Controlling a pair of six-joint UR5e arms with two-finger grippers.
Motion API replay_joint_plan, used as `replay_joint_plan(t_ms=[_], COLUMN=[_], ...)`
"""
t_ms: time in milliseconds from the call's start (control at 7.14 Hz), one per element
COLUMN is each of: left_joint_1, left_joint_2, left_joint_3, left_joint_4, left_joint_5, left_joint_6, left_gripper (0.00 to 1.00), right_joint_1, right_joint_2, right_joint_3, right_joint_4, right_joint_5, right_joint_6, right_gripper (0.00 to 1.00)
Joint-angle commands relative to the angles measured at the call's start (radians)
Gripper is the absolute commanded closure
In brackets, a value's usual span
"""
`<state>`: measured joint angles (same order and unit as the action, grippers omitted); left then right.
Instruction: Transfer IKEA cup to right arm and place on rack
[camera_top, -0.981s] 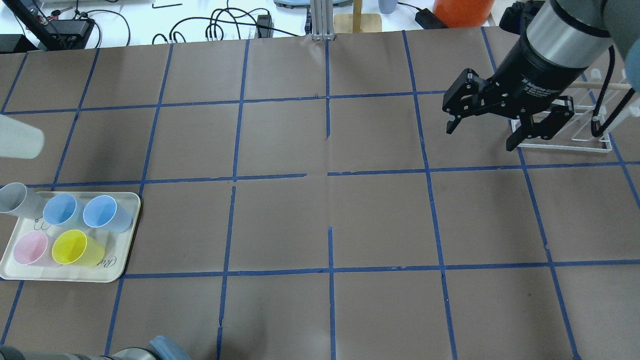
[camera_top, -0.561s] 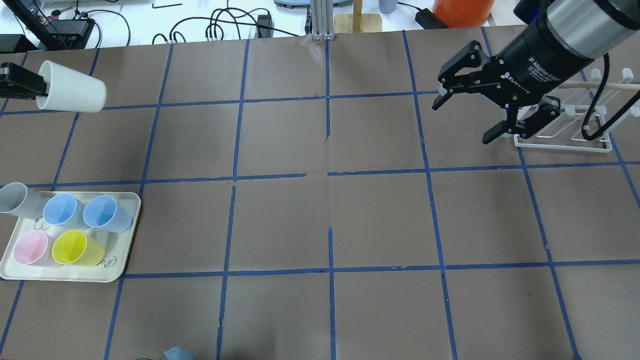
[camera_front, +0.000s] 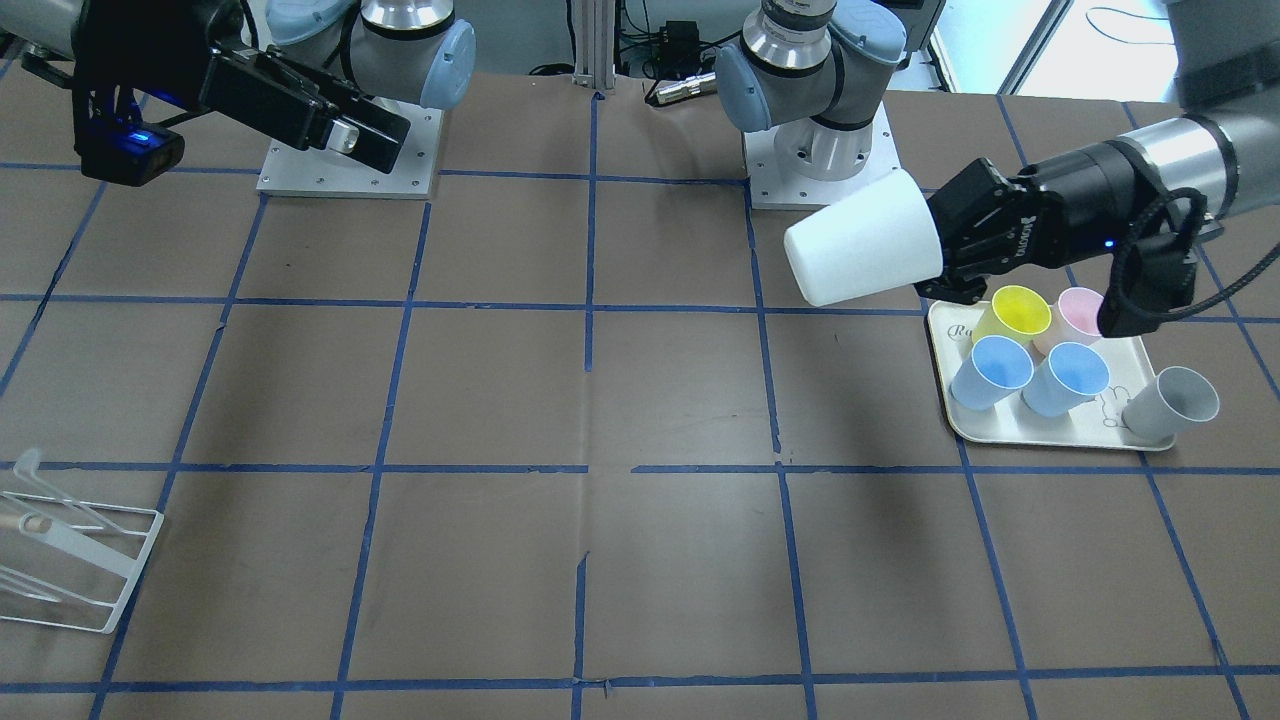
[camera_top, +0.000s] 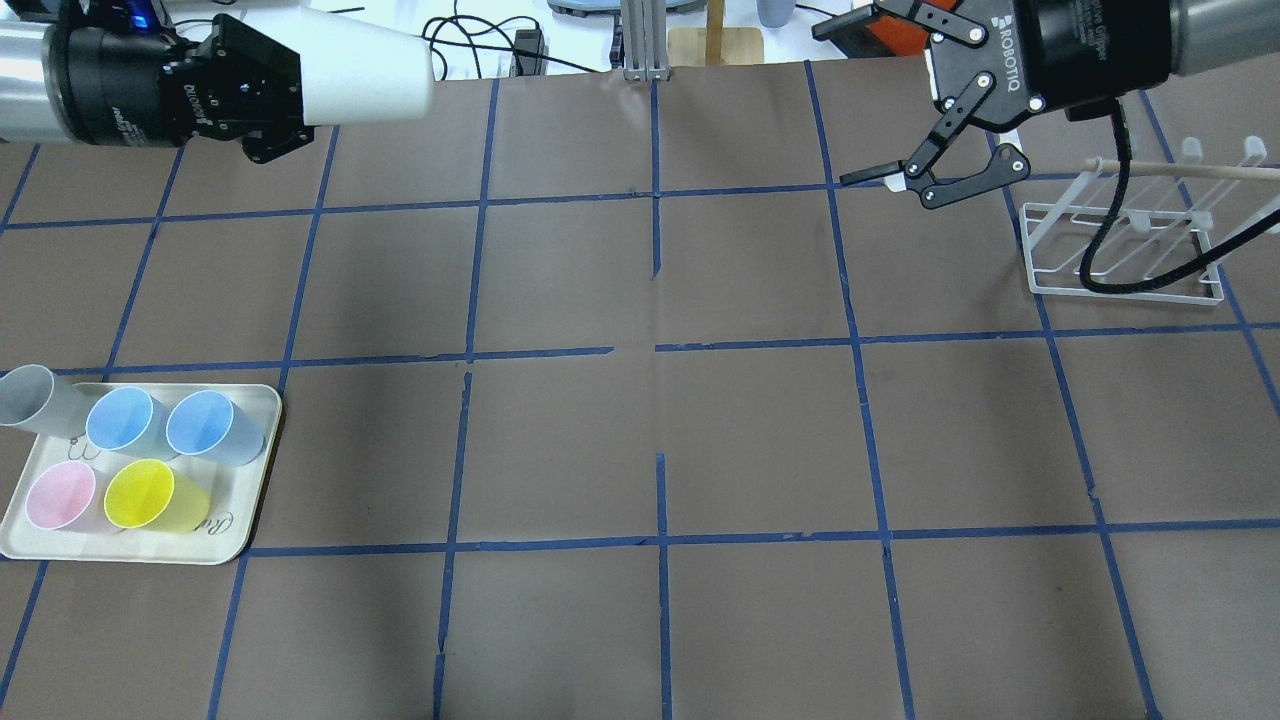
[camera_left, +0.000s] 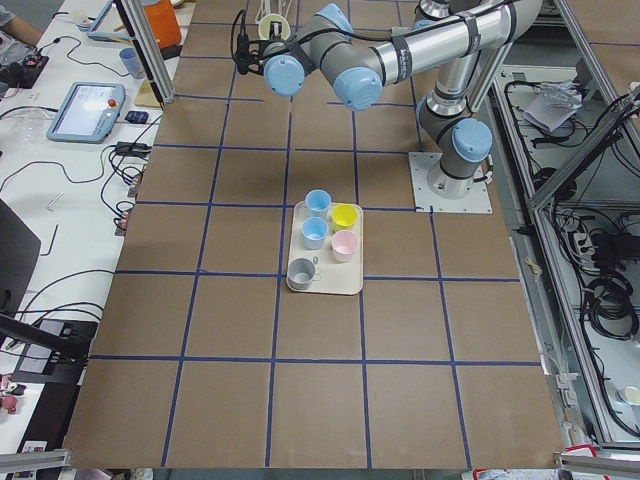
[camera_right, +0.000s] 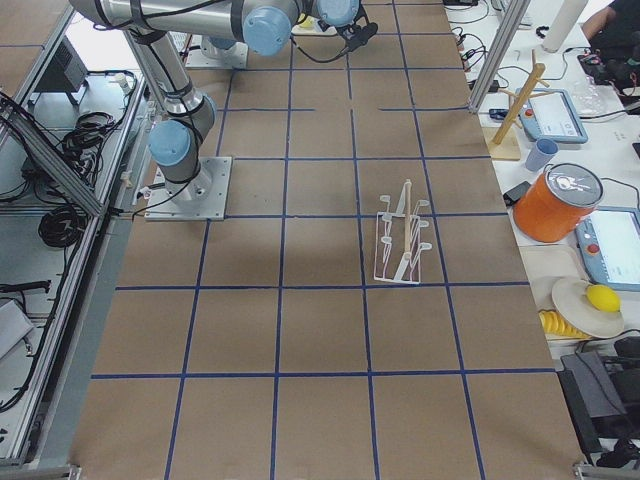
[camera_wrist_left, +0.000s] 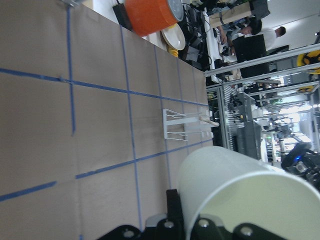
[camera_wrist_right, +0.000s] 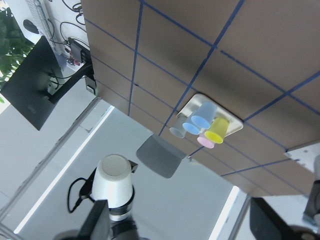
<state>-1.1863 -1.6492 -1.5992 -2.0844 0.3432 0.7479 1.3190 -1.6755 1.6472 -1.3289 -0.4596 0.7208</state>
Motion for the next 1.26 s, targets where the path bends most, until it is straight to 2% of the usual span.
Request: replay_joint_plan(t_ms=[0,280,561,981,1121], left_joint_1=[-0.105,-0.240,-0.265,-0.268,-0.268], left_joint_2=[0.032,0.020,0.058,0.049,0.048], left_joint_3=[-0.057,-0.099,-0.142,-0.143,-0.143], left_joint_4=[-0.019,0.025,0.032,0.052,0.053], left_joint_5=[-0.209,-0.407,-0.452,-0.449,-0.449], left_joint_6=[-0.013,-0.013,-0.025,-0.027,-0.025], left_gripper=[1.00,1.00,1.00,1.00,1.00], right_joint_1=[0.011,0.068,0.091,0.091,0.094], right_joint_2=[-0.003,-0.001,0.000,0.006,0.028], right_joint_3=[0.006,0.037,0.086,0.065,0.066], right_joint_4=[0.007,0.005,-0.001,-0.031,-0.108], right_joint_5=[0.137,0.250,0.336,0.358,0.355], right_joint_6=[0.228,0.349,0.397,0.451,0.488], right_gripper=[0.00,0.00,0.00,0.00,0.00])
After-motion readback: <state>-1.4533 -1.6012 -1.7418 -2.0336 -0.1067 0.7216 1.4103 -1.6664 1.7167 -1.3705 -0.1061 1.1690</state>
